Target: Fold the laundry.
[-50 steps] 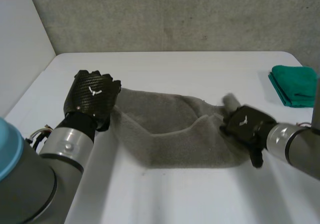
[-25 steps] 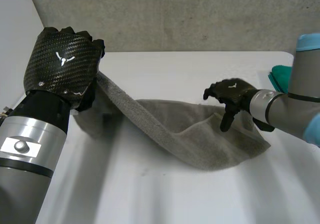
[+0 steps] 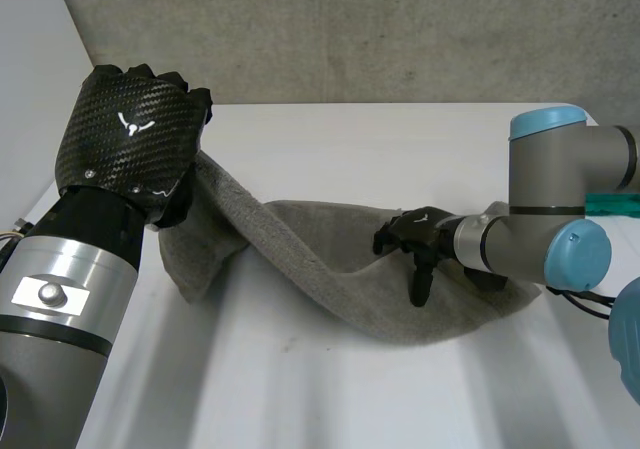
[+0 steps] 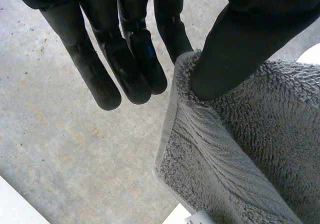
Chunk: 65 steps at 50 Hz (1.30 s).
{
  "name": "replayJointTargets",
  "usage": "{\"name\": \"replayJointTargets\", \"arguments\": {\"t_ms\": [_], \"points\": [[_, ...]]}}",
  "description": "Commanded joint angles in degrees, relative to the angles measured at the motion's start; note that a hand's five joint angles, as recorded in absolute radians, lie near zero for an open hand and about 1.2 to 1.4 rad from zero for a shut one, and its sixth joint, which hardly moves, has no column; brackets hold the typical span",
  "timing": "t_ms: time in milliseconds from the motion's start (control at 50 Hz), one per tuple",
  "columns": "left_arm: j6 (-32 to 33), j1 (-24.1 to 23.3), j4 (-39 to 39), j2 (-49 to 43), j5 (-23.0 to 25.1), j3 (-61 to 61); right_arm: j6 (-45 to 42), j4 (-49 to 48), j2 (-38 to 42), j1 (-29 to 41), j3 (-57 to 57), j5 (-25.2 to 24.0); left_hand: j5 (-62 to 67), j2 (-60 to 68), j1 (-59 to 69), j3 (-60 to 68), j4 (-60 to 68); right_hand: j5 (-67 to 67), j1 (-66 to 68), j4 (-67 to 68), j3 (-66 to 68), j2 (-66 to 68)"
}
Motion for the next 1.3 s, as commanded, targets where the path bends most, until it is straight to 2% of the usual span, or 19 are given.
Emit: {"name": "replayJointTargets", "arguments": {"t_ms": [20,60,160,500,580,700,820,940,1080,1140,1240,1300], "points": [[-0.04,0.14,0.0,0.3,0.0,0.08,-0.16,0.01,0.32,0.76,-0.03,0.55,14.59,11.38,14.76,11.53,11.29,25.97,28.99,26.05,26.08,26.86],[0.05,0.14,0.0,0.48,0.0,0.08,-0.25,-0.16,0.05,0.76,0.06,0.73,14.59,11.38,14.76,11.53,11.29,39.73,42.75,39.81,39.84,40.62],[0.05,0.14,0.0,0.57,0.0,0.17,-0.34,-0.95,-0.56,0.58,0.32,0.82,14.59,11.38,14.76,11.53,11.29,58.13,61.16,58.22,58.25,59.02],[0.22,0.49,0.0,0.3,-0.18,0.35,-0.34,-2.89,-5.04,-0.03,2.35,1.87,14.59,11.38,14.76,11.53,11.29,58.76,61.79,58.85,58.87,59.65],[0.22,1.8,0.0,0.22,-0.18,0.44,-0.51,-3.41,-11.01,-0.12,3.31,3.36,14.59,11.38,14.76,11.53,11.29,58.76,61.79,58.85,58.87,59.65],[0.05,4.88,-0.09,0.65,-0.26,1.05,-4.11,-3.07,-24.1,-3.19,8.4,3.89,14.59,11.38,14.76,11.53,11.29,58.76,61.79,58.85,58.87,59.65],[-0.04,4.36,-0.62,0.92,-0.35,0.88,-11.04,-0.53,-37.45,-4.78,17.09,4.07,14.59,11.38,14.76,11.53,11.29,58.76,61.79,58.85,58.87,59.65],[-0.04,3.04,-2.2,-0.22,-0.26,-0.09,-17.82,5.63,-44.15,-4.69,24.75,3.98,14.59,11.38,14.76,11.53,11.29,58.76,61.79,58.85,58.87,59.65],[0.13,1.98,-6.15,-10.4,-0.09,0.87,-26.17,8.71,-43.72,-4.6,31.52,4.51,14.59,11.38,14.76,11.53,11.29,58.76,61.79,58.85,58.87,59.65],[0.31,2.24,-6.33,-16.63,0.09,3.41,-27.41,8.54,-39.08,-4.69,30.91,5.21,14.59,11.38,14.76,11.53,11.29,58.76,61.79,58.85,58.87,59.65],[0.84,2.42,-6.77,-26.22,-0.26,11.84,-25.83,5.03,-29.84,-4.07,22.67,8.81,14.59,11.38,14.76,11.53,11.29,58.76,61.79,58.85,58.87,59.65],[1.36,2.77,-6.86,-30.8,-0.44,20.19,-20.48,-1.29,-26.06,-3.99,14.5,10.74,14.59,11.38,14.76,11.53,11.29,58.76,61.79,58.85,58.87,59.65]]}}
